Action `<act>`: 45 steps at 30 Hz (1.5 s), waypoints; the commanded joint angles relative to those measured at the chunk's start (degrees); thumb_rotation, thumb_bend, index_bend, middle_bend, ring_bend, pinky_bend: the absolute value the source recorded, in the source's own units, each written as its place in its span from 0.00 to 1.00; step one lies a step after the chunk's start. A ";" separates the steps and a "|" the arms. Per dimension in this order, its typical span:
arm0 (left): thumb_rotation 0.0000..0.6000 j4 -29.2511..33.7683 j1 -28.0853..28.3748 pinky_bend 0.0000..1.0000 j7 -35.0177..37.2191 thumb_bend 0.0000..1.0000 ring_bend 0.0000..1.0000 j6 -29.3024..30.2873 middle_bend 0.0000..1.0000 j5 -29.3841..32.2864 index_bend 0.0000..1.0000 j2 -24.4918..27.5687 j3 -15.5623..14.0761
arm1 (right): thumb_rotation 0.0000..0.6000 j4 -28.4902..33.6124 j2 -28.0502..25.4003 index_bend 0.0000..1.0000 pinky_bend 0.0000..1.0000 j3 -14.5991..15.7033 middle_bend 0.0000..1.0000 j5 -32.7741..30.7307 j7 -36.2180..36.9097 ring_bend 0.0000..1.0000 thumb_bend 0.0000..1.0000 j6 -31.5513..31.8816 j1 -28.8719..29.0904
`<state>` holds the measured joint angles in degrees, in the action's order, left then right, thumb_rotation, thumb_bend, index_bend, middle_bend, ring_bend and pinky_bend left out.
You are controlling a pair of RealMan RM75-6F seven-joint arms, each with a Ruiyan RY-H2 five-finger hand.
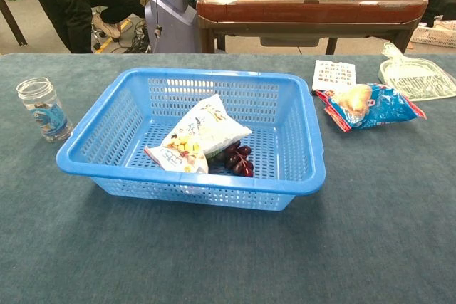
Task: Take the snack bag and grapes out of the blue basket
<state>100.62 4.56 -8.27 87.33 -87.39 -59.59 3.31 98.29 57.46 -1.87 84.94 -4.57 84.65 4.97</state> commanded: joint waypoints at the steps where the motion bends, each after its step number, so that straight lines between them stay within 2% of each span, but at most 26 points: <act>1: 1.00 -0.31 0.34 0.25 -0.12 0.27 0.16 -0.53 0.21 0.58 0.32 -0.34 0.24 | 1.00 -0.01 -0.19 0.06 0.29 0.09 0.18 -0.23 0.42 0.16 0.00 -0.17 -0.27; 15: 1.00 -0.30 2.28 0.24 -0.54 0.27 0.16 -2.46 0.21 1.34 0.32 -0.56 1.21 | 1.00 0.37 0.07 0.06 0.29 0.02 0.19 2.25 -0.08 0.16 0.00 0.15 -0.19; 21: 1.00 -0.85 2.93 0.24 -0.20 0.27 0.16 -3.40 0.21 1.47 0.32 -0.43 1.16 | 1.00 1.76 -0.10 0.06 0.29 -0.28 0.20 5.67 0.12 0.16 0.00 -3.93 3.49; 28: 1.00 -0.69 2.83 0.25 0.22 0.27 0.16 -3.15 0.21 0.69 0.32 0.06 0.59 | 1.00 5.47 0.43 0.06 0.29 -2.55 0.20 10.35 -0.49 0.16 0.00 -11.74 11.76; 31: 1.00 -0.53 2.61 0.25 0.36 0.27 0.16 -2.65 0.21 0.22 0.32 0.38 0.37 | 1.00 6.14 1.64 0.06 0.29 -4.28 0.20 10.88 -0.32 0.16 0.00 -17.47 17.02; 38: 1.00 -0.31 1.78 0.24 0.29 0.27 0.16 -1.58 0.21 -0.87 0.32 1.06 -0.56 | 1.00 4.94 7.49 0.06 0.29 -9.93 0.20 5.67 1.48 0.16 0.00 -32.07 30.38; 43: 1.00 0.16 1.60 0.24 0.38 0.27 0.16 -1.15 0.21 -1.18 0.32 1.62 -0.64 | 1.00 1.39 13.36 0.06 0.29 -12.75 0.20 0.93 -1.46 0.16 0.00 -41.55 39.43; 45: 1.00 0.21 1.52 0.25 0.33 0.27 0.16 -1.06 0.21 -1.33 0.32 1.80 -0.76 | 1.00 -0.39 15.56 0.03 0.29 -13.46 0.17 -0.87 -2.61 0.13 0.00 -44.77 42.57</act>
<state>100.81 6.08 -7.94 86.27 -88.71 -57.79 2.56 100.52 69.51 -13.39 87.09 -5.40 44.15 43.38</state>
